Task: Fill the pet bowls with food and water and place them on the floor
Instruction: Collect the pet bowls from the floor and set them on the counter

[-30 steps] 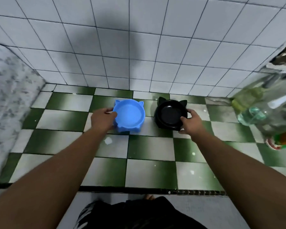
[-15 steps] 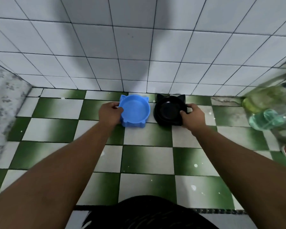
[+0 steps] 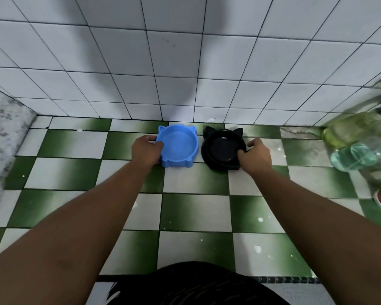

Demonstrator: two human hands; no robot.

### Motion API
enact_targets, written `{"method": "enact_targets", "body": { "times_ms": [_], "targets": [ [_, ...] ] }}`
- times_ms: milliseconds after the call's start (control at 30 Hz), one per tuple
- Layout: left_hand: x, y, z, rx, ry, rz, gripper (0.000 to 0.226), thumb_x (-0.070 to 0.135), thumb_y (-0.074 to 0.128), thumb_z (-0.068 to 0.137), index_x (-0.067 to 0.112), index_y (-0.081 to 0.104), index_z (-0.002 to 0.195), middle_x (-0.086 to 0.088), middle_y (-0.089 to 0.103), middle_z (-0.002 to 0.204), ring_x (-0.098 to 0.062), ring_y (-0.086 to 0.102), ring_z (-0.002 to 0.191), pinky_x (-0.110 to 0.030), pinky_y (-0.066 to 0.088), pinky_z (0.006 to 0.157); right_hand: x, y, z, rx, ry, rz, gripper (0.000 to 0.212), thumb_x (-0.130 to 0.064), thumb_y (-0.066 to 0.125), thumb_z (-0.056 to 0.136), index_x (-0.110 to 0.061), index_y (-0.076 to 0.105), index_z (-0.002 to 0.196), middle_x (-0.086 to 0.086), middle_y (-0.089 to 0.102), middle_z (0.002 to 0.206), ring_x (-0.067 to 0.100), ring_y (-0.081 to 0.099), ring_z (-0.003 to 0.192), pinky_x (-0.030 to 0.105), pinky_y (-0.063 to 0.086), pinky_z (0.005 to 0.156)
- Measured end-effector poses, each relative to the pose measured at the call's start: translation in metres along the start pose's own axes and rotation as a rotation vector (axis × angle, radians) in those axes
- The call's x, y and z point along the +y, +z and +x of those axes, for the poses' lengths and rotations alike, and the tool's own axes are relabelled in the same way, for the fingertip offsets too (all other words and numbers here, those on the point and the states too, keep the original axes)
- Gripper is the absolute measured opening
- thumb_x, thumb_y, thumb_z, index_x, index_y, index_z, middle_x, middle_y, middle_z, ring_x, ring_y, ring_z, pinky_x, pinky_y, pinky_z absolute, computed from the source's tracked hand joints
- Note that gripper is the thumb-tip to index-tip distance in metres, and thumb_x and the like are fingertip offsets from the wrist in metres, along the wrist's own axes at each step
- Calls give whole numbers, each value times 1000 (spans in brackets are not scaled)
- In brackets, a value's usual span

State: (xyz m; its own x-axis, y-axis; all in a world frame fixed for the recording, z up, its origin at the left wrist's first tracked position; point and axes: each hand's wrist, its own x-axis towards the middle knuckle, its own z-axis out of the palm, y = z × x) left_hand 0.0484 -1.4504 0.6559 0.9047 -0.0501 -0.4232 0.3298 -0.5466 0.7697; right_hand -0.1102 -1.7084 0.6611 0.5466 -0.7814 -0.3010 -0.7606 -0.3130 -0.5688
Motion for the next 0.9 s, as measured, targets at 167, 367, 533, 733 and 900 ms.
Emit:
{"method": "enact_targets", "body": {
  "times_ms": [167, 367, 533, 733, 900],
  "targets": [
    [-6, -15, -19, 24, 75, 78, 55, 35, 72, 84, 18, 59, 135, -7, 69, 118, -25, 70, 100, -38, 60, 89, -3, -2, -15, 22, -21, 29, 51, -27, 65, 85, -9, 48, 129, 14, 58, 123, 30, 58, 97, 33, 45, 75],
    [-20, -42, -67, 70, 189, 222, 57, 33, 72, 92, 15, 54, 142, -8, 61, 127, -23, 63, 112, -31, 48, 91, -22, 5, -54, 137, -320, -39, 45, -27, 67, 85, -8, 48, 121, 16, 47, 127, 36, 49, 117, 45, 49, 88],
    [-48, -82, -106, 125, 285, 254, 58, 35, 72, 92, 16, 54, 143, -11, 60, 133, -22, 61, 114, -28, 44, 93, -66, 35, -105, 13, -545, -18, 45, -29, 67, 84, -8, 52, 120, 16, 50, 124, 37, 54, 110, 45, 50, 91],
    [-109, -165, -166, 204, 324, 236, 57, 36, 73, 91, 18, 56, 142, -10, 59, 132, -19, 60, 109, -27, 45, 92, -105, 88, -209, -246, -780, -52, 52, -27, 68, 87, -14, 47, 133, 8, 47, 131, 25, 53, 112, 37, 47, 92],
    [-196, -268, -239, 325, 301, 215, 57, 37, 70, 95, 18, 53, 145, -8, 56, 137, -17, 57, 116, -23, 39, 90, -132, 143, -330, -429, -980, -53, 54, -24, 70, 88, -13, 47, 135, 9, 47, 130, 23, 55, 108, 36, 47, 96]
  ]
}}
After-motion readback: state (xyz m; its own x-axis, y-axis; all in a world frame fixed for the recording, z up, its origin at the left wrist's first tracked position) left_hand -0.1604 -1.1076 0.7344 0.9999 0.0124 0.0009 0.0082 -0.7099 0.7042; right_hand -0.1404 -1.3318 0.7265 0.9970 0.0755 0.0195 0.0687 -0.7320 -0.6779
